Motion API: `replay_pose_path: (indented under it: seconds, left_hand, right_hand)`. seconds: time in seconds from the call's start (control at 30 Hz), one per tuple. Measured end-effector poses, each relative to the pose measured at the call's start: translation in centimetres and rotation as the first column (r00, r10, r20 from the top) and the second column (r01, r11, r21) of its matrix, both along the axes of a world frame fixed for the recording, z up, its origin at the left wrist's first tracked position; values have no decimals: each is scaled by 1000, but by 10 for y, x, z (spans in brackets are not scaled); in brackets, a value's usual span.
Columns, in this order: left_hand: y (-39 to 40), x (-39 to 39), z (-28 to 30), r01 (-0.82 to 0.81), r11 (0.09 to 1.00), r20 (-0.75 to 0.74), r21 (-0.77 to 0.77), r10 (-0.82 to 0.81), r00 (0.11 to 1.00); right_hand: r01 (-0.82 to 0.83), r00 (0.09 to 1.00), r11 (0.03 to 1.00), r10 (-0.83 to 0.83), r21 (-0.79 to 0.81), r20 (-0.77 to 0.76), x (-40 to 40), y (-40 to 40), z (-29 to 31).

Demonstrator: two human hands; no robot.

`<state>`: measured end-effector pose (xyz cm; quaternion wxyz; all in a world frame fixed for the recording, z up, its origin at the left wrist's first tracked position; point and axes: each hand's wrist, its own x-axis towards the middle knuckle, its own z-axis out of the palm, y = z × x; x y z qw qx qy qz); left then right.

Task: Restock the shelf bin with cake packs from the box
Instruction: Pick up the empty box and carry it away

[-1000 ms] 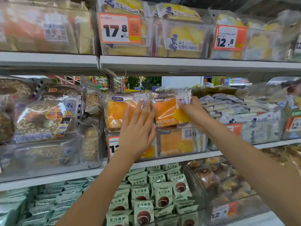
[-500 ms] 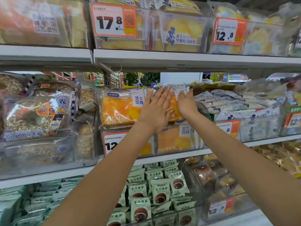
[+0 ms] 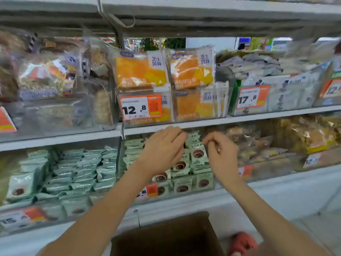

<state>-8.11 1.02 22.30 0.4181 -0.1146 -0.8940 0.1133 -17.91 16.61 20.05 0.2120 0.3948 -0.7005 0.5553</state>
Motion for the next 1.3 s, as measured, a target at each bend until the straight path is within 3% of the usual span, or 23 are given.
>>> replay_pose_path:
  seconds: [0.13,0.23,0.33,0.47,0.5,0.57,0.67,0.8,1.0,1.13,1.3]
  left_hand:
    - [8,49,-96,-171,978,257,116,137,957]
    - [13,85,-155,-441,866,413,235,322,852]
    - [23,129,-209,-775,555,657,301,469,591]
    - [38,179,-253,-955,132,810,267,506,297]
    - [37,188,-265,-963,32,854,268,455,253]
    - [32,206,-287,-932,-156,923,326,264,279]
    - [26,235,-311,-900,-207,923,383,42,383]
    - [24,272,-317,-869,-216,895,445,156,419]
    - [7,357,-285,-819,-368,877,440,374,302]
    - [8,411,-256,-739,-483,848,470,479,226]
    - [13,487,-218,-624,-564,807,540,557,195]
  right_hand:
    - [-32,953,938,-75,344,292,21,36,-111]
    - [-37,919,854,-175,518,354,34,65,-176]
    - [-65,886,704,-285,707,366,45,91,-227]
    - [-157,801,545,-417,823,429,60,99,-265]
    - [-161,799,491,-445,856,406,62,98,-271]
    - [-148,804,398,-485,905,345,67,94,-277]
    - [-139,835,312,-474,940,280,74,78,-275]
    - [-117,894,226,-401,967,202,95,51,-268]
    - [-348,923,153,-116,925,367,137,-13,-275]
    - [-457,889,188,64,869,453,179,-54,-274]
    - [-428,885,133,263,894,385,231,-112,-255]
